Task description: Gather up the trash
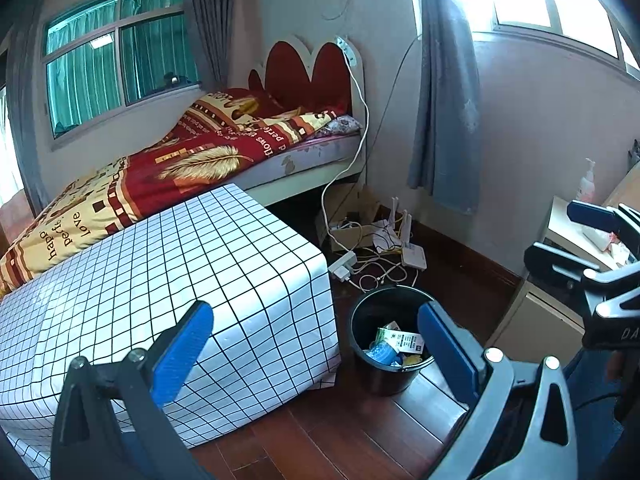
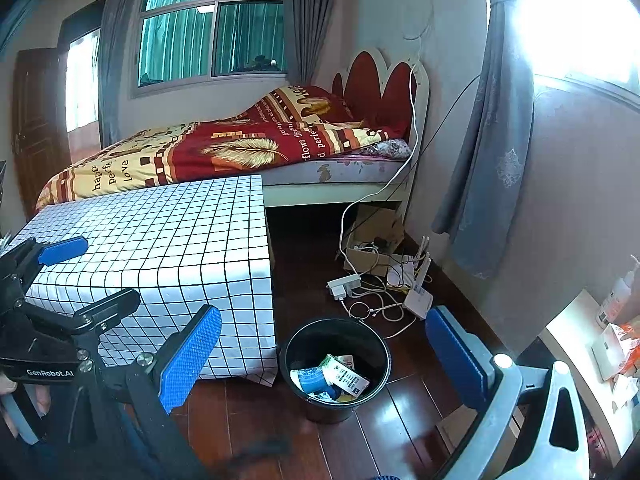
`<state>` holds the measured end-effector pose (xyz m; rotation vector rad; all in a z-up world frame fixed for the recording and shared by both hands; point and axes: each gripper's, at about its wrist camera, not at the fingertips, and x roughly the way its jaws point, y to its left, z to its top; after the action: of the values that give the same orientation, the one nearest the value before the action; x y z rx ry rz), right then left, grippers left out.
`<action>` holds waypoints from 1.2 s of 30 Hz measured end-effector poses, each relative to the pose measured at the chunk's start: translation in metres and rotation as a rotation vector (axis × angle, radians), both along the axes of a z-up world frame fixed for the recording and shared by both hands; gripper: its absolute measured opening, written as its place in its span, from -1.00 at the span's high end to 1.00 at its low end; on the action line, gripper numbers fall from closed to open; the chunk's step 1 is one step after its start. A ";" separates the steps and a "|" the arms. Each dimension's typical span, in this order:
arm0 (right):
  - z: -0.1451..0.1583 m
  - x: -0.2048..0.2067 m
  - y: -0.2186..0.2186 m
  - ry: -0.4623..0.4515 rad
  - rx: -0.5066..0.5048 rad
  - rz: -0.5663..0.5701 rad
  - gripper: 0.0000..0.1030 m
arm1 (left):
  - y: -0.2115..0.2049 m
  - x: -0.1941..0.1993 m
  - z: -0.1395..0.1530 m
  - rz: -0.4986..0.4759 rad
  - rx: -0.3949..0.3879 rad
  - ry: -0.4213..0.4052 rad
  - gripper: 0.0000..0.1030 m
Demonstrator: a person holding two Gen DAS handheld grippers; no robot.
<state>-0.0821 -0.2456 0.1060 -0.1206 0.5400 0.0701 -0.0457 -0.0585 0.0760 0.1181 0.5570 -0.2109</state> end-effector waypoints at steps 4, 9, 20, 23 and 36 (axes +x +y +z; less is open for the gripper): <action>0.000 0.001 -0.002 0.002 0.002 -0.002 -1.00 | 0.000 0.001 0.001 -0.004 0.001 0.001 -0.99; 0.000 0.002 -0.004 0.001 0.003 -0.004 -1.00 | 0.001 0.002 0.001 -0.007 0.001 0.002 -0.99; -0.002 0.001 -0.002 0.003 0.000 0.001 -1.00 | 0.001 0.003 0.001 -0.009 0.000 0.002 -0.99; -0.002 0.002 -0.002 0.002 0.002 0.000 -1.00 | 0.001 0.003 0.001 -0.008 0.001 0.001 -0.99; -0.006 0.001 0.000 0.006 0.001 0.006 -1.00 | 0.001 0.001 0.000 -0.022 0.002 -0.007 -0.99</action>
<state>-0.0809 -0.2459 0.0998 -0.1212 0.5459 0.0770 -0.0447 -0.0573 0.0755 0.1265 0.5489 -0.2311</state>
